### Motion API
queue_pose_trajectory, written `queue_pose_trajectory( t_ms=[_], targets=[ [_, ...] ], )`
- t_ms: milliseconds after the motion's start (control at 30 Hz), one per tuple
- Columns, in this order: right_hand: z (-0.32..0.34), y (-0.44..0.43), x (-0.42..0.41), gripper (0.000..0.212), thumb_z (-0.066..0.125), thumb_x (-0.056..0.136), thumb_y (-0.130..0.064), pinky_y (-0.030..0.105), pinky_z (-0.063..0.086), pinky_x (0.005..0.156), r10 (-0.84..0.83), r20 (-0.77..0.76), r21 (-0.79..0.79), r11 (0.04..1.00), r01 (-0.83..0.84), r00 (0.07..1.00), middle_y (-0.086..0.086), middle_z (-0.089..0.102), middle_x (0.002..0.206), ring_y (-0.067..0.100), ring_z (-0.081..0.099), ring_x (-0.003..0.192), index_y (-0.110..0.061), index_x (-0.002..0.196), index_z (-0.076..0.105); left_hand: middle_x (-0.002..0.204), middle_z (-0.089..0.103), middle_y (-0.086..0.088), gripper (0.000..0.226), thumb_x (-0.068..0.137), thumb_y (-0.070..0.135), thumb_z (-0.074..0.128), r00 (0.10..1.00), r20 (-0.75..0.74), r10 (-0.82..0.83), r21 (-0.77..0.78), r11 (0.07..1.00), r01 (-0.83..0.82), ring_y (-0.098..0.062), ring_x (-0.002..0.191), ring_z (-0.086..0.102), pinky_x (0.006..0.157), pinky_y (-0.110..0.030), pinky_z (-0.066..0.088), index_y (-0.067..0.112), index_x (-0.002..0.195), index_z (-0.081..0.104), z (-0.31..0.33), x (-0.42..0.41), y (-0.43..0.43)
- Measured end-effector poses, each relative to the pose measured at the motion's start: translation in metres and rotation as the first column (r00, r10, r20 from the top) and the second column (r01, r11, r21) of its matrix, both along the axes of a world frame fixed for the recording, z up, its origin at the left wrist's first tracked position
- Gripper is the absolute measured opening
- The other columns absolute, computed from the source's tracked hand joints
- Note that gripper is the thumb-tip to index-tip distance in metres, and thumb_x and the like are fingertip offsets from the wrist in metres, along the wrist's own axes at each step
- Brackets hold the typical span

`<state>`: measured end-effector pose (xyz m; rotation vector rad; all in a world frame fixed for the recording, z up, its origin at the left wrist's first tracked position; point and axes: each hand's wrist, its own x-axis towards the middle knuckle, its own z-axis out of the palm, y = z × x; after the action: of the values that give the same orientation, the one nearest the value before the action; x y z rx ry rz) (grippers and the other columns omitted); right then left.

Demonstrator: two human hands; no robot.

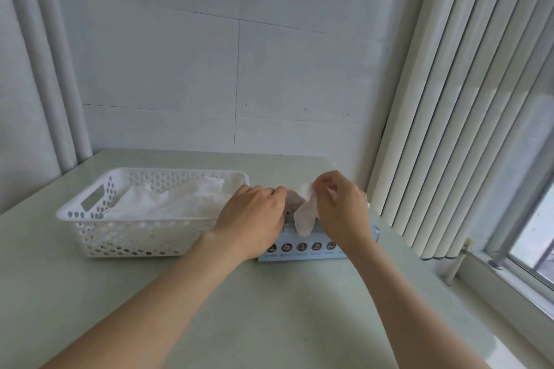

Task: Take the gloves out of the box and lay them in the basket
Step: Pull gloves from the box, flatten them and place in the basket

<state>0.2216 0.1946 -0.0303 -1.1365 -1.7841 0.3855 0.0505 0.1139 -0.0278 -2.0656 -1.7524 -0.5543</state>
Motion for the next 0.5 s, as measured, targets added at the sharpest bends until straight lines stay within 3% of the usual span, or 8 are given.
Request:
queue_pose_trajectory(
  t_ms=[167,267,400,433,500],
  targets=[
    [0.008,-0.009,0.004,0.013,0.065,0.102,-0.035,0.041,0.043,0.095,-0.064,-0.248,0.155,0.982,0.105,0.967,-0.015,0.071,0.1,0.019,0.059,0.108,-0.035,0.094,0.076,0.111,0.07,0.002,0.036,0.106,0.042,0.051,0.992,0.129,-0.007,0.014,1.0,0.005,-0.023,0.099,0.065,0.084,-0.035,0.047,0.018,0.133,0.053,0.006,0.005,-0.003],
    [0.013,-0.013,0.004,0.01,0.07,0.101,-0.037,0.033,0.031,0.097,-0.104,-0.31,0.187,0.968,0.168,0.945,-0.018,0.066,0.105,0.017,0.051,0.116,-0.039,0.094,0.078,0.112,0.073,0.002,0.042,0.106,0.044,0.052,0.969,0.245,-0.024,0.026,0.999,0.018,-0.022,0.096,0.069,0.081,-0.034,0.051,0.02,0.14,0.046,0.012,0.01,-0.006],
    [0.014,-0.014,0.003,0.011,0.066,0.104,-0.036,0.019,0.027,0.098,-0.101,-0.309,0.205,0.964,0.17,0.946,-0.011,0.06,0.108,0.018,0.047,0.112,-0.036,0.095,0.074,0.112,0.071,0.001,0.035,0.106,0.043,0.054,0.929,0.364,-0.063,0.056,0.997,0.046,-0.024,0.095,0.07,0.08,-0.042,0.057,0.02,0.128,0.041,0.015,0.016,-0.009],
    [0.014,-0.014,0.002,0.012,0.062,0.105,-0.036,0.021,0.031,0.101,-0.093,-0.315,0.22,0.961,0.167,0.945,-0.01,0.059,0.109,0.017,0.047,0.111,-0.035,0.098,0.072,0.115,0.069,0.001,0.032,0.105,0.041,0.056,0.927,0.368,-0.076,0.075,0.996,0.052,-0.025,0.095,0.069,0.08,-0.043,0.056,0.02,0.124,0.04,0.014,0.016,-0.009],
    [0.015,-0.014,0.001,0.016,0.056,0.108,-0.035,0.039,0.043,0.102,-0.072,-0.343,0.258,0.951,0.167,0.936,-0.009,0.061,0.11,0.017,0.048,0.109,-0.03,0.103,0.07,0.12,0.065,0.003,0.028,0.103,0.037,0.061,0.94,0.323,-0.108,0.112,0.991,0.076,-0.024,0.095,0.067,0.083,-0.042,0.054,0.021,0.119,0.043,0.012,0.015,-0.007]
  ],
)
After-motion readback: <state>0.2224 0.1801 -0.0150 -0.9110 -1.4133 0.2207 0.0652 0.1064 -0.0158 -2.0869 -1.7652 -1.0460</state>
